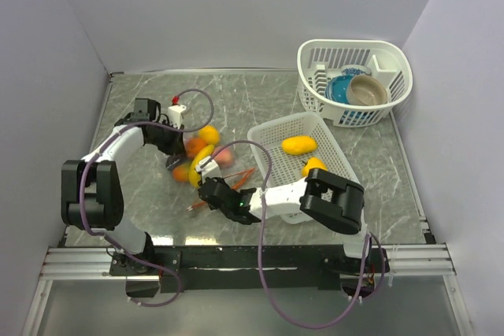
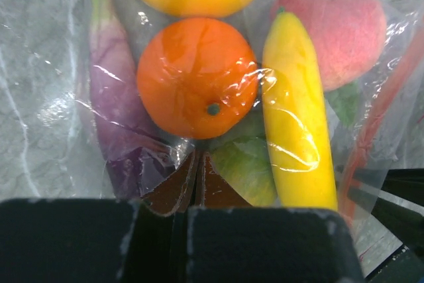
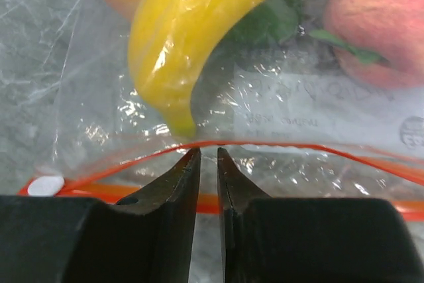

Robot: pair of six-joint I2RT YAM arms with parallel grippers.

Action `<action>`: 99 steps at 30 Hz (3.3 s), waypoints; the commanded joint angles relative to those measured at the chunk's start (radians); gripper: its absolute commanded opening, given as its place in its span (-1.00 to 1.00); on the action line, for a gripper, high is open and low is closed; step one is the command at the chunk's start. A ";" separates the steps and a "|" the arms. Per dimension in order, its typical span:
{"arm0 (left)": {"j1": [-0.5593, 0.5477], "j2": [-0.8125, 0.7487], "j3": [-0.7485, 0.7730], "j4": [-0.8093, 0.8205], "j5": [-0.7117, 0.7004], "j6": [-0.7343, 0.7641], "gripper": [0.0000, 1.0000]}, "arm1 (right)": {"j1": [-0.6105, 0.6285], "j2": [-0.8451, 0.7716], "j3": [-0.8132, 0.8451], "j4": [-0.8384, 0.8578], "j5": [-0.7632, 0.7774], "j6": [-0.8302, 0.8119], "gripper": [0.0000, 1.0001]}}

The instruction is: Open the zip-top bag and remove the fake food

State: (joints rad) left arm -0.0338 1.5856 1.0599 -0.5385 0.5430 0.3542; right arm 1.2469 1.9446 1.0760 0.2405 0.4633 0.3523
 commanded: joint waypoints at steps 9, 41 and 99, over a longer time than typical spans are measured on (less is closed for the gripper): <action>-0.072 -0.038 -0.081 0.075 -0.123 0.020 -0.98 | -0.026 -0.029 -0.027 0.218 -0.025 -0.019 1.00; -0.149 -0.085 -0.107 0.008 -0.127 -0.031 -0.98 | -0.012 0.174 0.213 0.092 0.046 -0.018 0.70; -0.035 0.011 -0.069 0.127 -0.152 -0.061 -0.98 | -0.119 -0.816 -0.278 -0.689 0.531 0.344 1.00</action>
State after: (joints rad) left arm -0.0696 1.6360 0.9821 -0.4133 0.3691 0.2932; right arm 1.1191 1.1107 0.7448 -0.4179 0.9298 0.6704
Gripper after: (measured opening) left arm 0.013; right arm 0.993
